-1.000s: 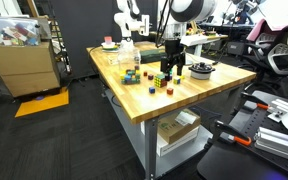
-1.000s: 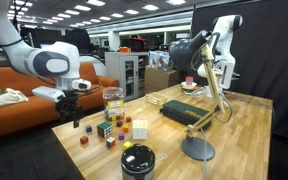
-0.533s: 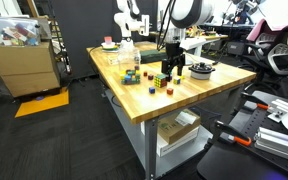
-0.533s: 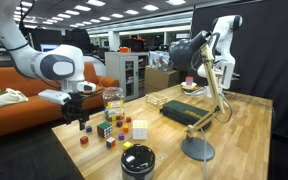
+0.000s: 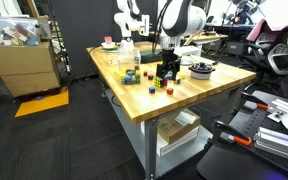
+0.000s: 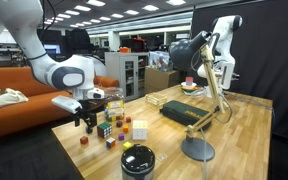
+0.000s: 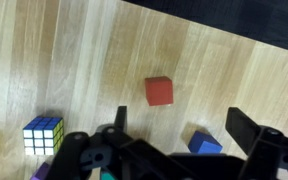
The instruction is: Pick up the orange block from the table and move it forward.
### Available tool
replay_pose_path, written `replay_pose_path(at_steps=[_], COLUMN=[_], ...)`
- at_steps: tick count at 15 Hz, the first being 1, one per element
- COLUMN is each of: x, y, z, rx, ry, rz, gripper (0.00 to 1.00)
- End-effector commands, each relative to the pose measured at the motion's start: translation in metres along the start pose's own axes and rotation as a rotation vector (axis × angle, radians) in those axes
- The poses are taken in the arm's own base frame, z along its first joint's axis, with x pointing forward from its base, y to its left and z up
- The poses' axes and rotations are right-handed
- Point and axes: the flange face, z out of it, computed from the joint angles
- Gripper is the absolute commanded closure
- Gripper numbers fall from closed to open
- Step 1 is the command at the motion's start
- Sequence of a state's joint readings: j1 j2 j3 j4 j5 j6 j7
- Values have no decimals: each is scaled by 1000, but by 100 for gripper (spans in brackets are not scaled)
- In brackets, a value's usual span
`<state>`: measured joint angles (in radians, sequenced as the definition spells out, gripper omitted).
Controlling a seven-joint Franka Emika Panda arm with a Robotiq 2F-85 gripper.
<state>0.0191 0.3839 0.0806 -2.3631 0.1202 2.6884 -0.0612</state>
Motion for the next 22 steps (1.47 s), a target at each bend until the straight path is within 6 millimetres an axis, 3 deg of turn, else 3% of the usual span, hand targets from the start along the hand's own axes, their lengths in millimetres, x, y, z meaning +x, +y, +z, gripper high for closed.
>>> replay_pose_path(at_steps=[1, 14, 16, 22], x=[4, 7, 8, 5], y=[5, 7, 7, 8], z=[7, 30, 31, 38], rx=[27, 20, 18, 14], ry=[-4, -67, -69, -91], rz=[-1, -28, -26, -27], gripper=[0, 2, 29, 71])
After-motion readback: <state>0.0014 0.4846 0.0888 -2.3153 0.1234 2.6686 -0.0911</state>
